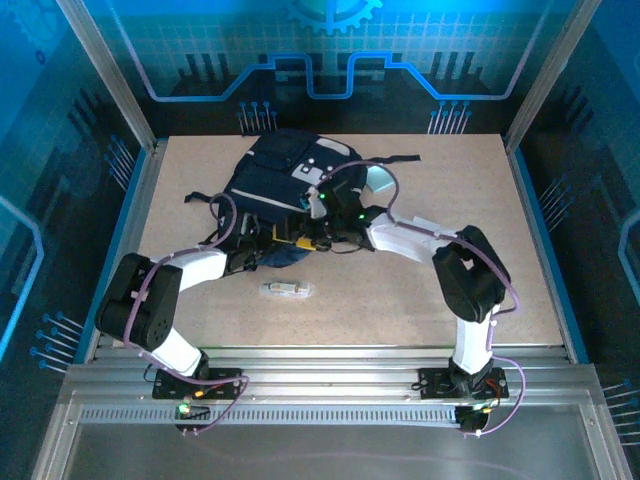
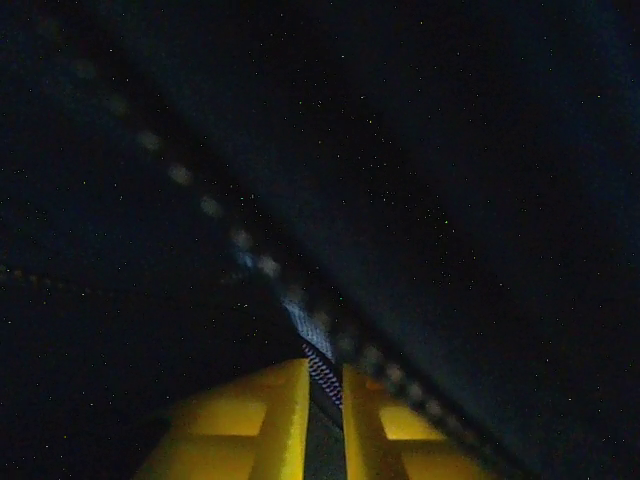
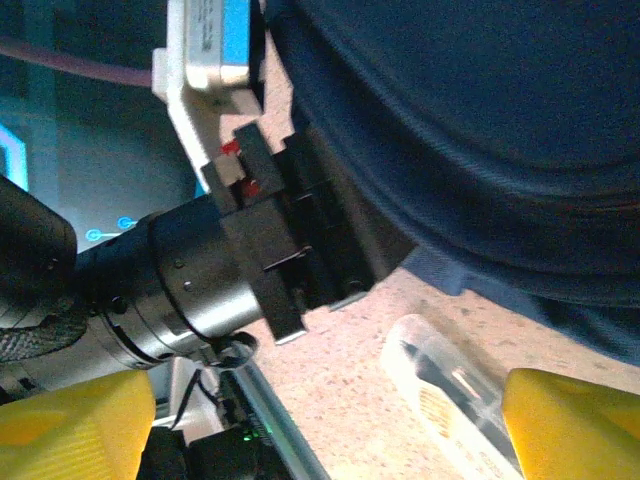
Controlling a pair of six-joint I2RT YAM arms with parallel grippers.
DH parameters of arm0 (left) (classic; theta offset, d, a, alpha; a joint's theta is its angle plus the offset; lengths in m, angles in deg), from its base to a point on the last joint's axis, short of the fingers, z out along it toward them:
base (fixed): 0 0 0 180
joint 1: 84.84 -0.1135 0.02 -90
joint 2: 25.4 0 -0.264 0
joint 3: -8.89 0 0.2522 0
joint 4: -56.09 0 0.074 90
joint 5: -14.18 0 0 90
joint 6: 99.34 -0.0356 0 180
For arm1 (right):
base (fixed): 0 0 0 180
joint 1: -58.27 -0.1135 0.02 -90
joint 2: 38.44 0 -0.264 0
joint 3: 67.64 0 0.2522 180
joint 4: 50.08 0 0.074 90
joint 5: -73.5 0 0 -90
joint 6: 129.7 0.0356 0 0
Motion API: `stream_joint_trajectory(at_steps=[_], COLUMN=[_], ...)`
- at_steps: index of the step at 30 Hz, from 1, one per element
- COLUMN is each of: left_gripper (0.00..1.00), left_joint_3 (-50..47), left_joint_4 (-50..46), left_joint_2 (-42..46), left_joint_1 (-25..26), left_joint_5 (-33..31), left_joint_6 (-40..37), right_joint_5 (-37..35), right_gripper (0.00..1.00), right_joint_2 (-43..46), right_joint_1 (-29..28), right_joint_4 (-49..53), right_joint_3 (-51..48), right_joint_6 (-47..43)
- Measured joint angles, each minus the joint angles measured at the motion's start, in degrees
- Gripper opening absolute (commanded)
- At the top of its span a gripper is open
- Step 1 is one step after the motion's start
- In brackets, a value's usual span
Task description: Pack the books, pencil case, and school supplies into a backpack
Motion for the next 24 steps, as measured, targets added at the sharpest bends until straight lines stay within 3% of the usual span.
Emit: stream_joint_trajectory(at_steps=[5, 10, 17, 21, 24], left_gripper=[0.35, 0.48, 0.58, 0.59, 0.62], left_joint_3=[3.0, 7.2, 9.0, 9.2, 10.1], left_joint_4=[-11.7, -19.7, -20.7, -18.3, -17.9], left_joint_2=[7.1, 13.2, 15.1, 13.5, 10.9], left_joint_1=[0.2, 0.4, 2.2, 5.7, 9.1], left_joint_5=[-1.0, -0.1, 4.7, 5.0, 3.6], left_joint_6=[-6.1, -10.0, -7.1, -2.9, -1.0], right_joint_5=[-4.9, -8.5, -7.8, -6.1, -6.3], right_gripper=[0.87, 0.71, 0.73, 0.55, 0.54], right_joint_2=[6.4, 6.0, -4.8, -12.3, -16.0], right_joint_1=[4.8, 10.3, 12.8, 12.8, 12.7], right_joint_4=[6.5, 11.7, 14.2, 14.8, 15.0], right_joint_3=[0.2, 5.7, 17.9, 23.7, 25.0], right_joint_6=[-6.1, -11.5, -15.8, -15.9, -15.3])
